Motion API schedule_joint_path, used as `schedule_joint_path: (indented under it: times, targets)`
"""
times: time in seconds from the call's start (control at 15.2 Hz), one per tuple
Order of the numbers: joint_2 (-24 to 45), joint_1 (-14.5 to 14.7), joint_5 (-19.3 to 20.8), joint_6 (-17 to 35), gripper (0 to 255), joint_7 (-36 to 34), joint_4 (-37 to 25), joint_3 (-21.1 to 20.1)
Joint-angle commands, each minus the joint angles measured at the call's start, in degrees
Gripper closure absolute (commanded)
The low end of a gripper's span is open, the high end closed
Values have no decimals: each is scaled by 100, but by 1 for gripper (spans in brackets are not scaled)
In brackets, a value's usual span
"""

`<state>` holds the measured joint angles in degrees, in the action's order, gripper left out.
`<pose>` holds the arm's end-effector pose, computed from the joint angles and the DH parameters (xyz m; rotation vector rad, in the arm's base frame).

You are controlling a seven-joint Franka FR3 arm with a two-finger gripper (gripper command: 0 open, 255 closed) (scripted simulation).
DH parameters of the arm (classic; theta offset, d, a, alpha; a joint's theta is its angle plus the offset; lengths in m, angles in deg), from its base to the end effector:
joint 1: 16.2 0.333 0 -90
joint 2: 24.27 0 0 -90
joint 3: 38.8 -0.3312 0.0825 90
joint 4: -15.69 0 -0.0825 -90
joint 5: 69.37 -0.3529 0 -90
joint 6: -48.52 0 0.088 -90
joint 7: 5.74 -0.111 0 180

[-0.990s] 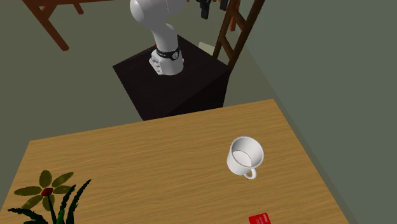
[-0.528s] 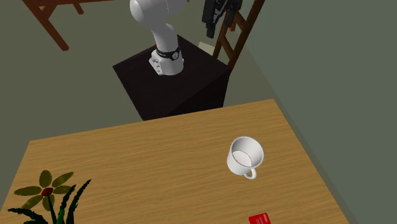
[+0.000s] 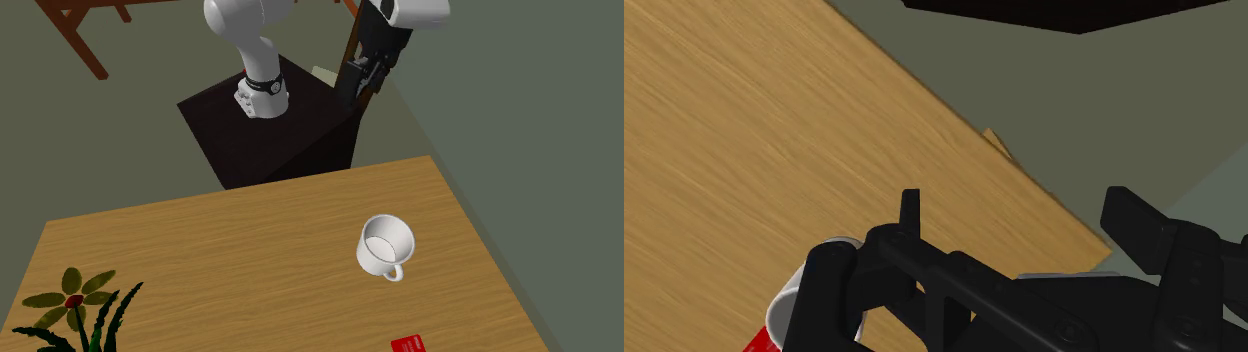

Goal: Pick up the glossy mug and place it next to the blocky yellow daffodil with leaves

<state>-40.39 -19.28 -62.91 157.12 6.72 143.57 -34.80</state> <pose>0.4231 -0.0635 0.5042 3.0568 0.2084 -0.1060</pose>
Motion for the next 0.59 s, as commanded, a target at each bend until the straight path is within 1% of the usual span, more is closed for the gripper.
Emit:
schedule_joint_path:
  times: [0.0, 0.26, 0.53]
  targets:
    - [407, -29, 4, 142, 0, 139, -257, 74]
    - [1308, -91, -45, 364, 0, 415, -917, 194]
    - [2221, -170, -137, 471, 0, 690, -1700, 273]
